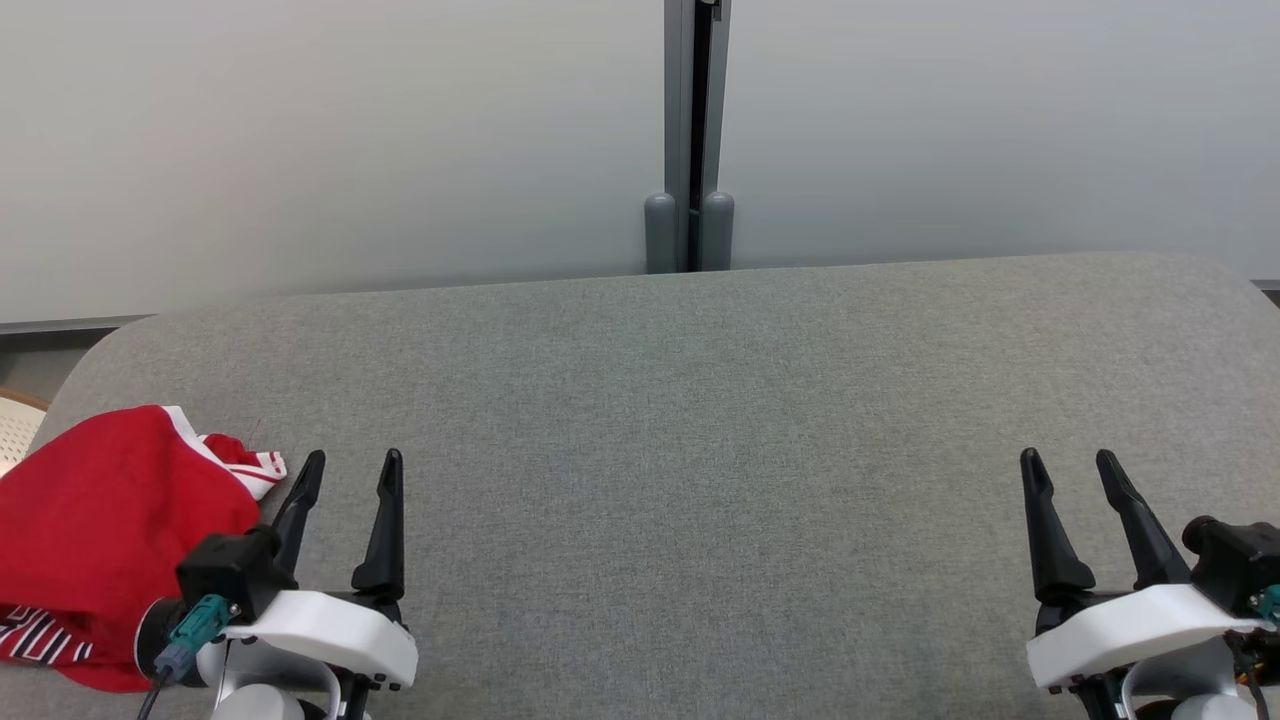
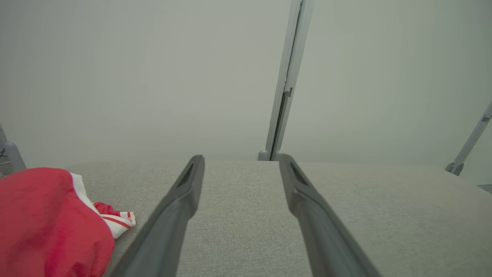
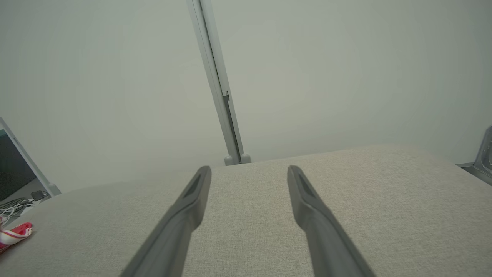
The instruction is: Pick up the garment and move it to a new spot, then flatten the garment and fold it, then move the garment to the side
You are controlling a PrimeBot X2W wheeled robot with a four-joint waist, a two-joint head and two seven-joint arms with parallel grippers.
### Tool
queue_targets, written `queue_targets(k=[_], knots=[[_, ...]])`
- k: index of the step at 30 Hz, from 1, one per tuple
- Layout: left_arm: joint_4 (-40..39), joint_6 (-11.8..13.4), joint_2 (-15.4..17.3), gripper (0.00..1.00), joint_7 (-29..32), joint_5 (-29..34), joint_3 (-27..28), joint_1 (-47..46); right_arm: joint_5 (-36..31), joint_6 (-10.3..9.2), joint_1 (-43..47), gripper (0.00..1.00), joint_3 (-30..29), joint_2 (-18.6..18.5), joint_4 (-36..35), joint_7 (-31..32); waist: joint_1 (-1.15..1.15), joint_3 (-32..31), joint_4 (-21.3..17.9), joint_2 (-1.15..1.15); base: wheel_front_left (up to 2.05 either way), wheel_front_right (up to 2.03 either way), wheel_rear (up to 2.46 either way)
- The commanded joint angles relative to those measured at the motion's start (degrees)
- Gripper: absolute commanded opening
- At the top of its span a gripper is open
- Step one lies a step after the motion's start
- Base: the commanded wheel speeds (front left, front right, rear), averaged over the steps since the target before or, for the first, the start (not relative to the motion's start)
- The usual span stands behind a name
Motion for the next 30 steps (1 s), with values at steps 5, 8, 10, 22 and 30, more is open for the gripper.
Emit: queue_targets(k=[5,8,10,22,30], knots=[[0.4,0.9,0.7,1.00,-1.0,3.4,-0.6,-1.3,-3.3,0.00,0.0,1.00,0.4,-0.2,-0.8,-0.2,0.00,-0.1,0.2,0.00,0.00,0.00,0.00],[1.0,1.1,0.8,1.00,-1.3,4.8,-0.8,-1.4,-4.5,0.00,0.2,1.00,0.3,-0.2,-0.7,-0.4,0.00,-0.2,0.4,0.00,0.00,0.00,0.00],[1.2,1.2,0.8,1.00,-1.5,5.5,-0.9,-1.5,-5.3,0.00,0.2,1.00,0.3,-0.2,-0.7,-0.5,0.00,-0.2,0.5,0.00,0.00,0.00,0.00],[3.5,1.1,0.6,1.00,-2.8,8.2,-1.3,-2.3,-9.4,0.00,0.0,1.00,0.3,0.0,-0.3,-1.0,0.00,-0.2,0.9,0.00,0.00,0.00,0.00],[5.3,1.0,0.3,1.00,-2.9,7.7,-1.2,-2.4,-9.9,0.00,0.1,1.00,-0.1,0.4,0.1,-1.0,0.00,-0.3,0.8,0.00,0.00,0.00,0.00]])
